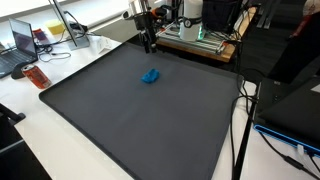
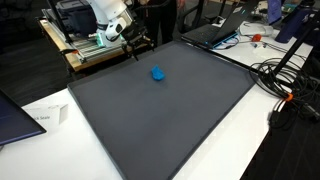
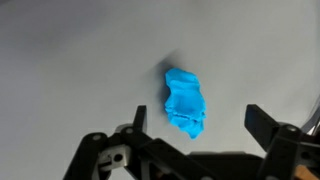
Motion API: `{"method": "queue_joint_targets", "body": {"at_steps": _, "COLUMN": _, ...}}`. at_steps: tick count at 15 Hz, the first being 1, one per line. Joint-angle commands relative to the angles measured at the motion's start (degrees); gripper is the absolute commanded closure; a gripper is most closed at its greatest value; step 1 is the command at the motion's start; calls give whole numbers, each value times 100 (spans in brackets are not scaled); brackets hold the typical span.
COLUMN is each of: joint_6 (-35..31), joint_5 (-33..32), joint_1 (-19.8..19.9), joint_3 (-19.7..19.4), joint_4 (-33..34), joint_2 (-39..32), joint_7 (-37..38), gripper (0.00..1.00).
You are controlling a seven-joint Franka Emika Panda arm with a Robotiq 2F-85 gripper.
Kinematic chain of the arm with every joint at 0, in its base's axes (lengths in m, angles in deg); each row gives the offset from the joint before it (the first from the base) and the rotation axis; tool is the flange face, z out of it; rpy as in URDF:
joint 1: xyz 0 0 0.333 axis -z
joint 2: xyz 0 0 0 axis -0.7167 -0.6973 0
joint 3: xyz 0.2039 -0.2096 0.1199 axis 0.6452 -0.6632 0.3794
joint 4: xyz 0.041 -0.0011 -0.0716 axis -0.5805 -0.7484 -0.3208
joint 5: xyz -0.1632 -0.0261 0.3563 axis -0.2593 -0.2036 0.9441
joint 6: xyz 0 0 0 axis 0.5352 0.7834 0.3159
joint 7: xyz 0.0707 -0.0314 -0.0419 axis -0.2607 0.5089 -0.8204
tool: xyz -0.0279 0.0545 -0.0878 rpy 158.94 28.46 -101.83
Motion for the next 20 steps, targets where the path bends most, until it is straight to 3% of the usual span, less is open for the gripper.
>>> {"method": "queue_joint_targets", "body": {"at_steps": 1, "joint_6": -123, "joint_5": -765, "joint_1": -81, "joint_3": 58, "joint_4": -252, "joint_2": 331, "joint_7": 1171, "gripper": 0}}
{"method": "queue_joint_targets", "body": {"at_steps": 6, "joint_6": -3, "joint_5": -2157, "joint_1": -126, "joint_3": 165, "joint_4": -234, "joint_2": 534, "joint_7": 2628, "gripper": 0}}
{"method": "queue_joint_targets", "body": {"at_steps": 11, "joint_6": 145, "joint_5": -4080, "joint_1": -149, "joint_3": 360, "joint_4": -6, "joint_2": 620, "joint_7": 3976, "gripper": 0}}
{"method": "queue_joint_targets", "body": {"at_steps": 14, "joint_6": 290, "joint_5": -4948, "joint_1": -179, "joint_3": 502, "joint_4": 166, "joint_2": 685, "joint_7": 4314, "gripper": 0}}
{"method": "queue_joint_targets", "body": {"at_steps": 20, "joint_6": 723, "joint_5": -5985, "joint_1": -360, "joint_3": 808, "joint_4": 725, "joint_2": 539, "joint_7": 4564, "gripper": 0}}
